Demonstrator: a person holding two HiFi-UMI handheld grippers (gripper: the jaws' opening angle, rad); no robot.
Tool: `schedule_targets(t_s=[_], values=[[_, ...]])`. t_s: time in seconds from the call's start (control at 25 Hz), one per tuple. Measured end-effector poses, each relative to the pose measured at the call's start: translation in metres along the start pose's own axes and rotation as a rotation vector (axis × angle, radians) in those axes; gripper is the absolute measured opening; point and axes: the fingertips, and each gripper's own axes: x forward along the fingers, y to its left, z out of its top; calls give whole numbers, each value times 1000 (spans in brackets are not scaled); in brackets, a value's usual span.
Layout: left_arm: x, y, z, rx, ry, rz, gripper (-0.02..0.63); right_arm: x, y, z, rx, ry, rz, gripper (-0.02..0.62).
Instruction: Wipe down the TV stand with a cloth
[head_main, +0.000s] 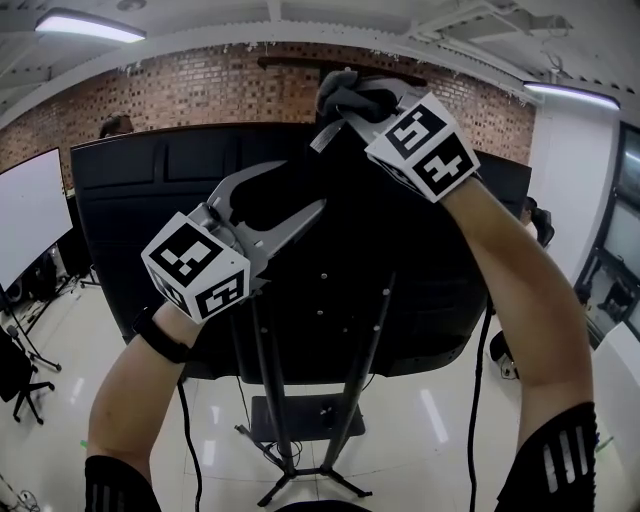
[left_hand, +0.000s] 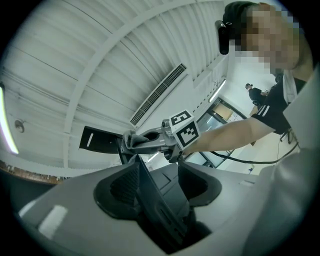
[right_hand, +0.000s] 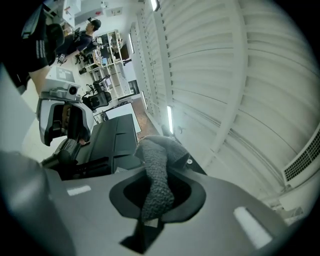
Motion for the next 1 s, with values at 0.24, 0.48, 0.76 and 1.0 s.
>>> schedule_targets(t_s=[0.24,0.48,0.76,1.0], values=[[-12,-14,-28,-6,25,12,255,-5,52,-17,-46,9,78,38],[-24,-36,-32,6,8,4,255,-13,92,-34,-143,27,101,38],[-37,-64,-61,-39,33,0,253,-25,150,-63,-298,111,135,37],[-51,-75,-90,-89,58,38,255,-32,191,-84,-370,172,167,37]])
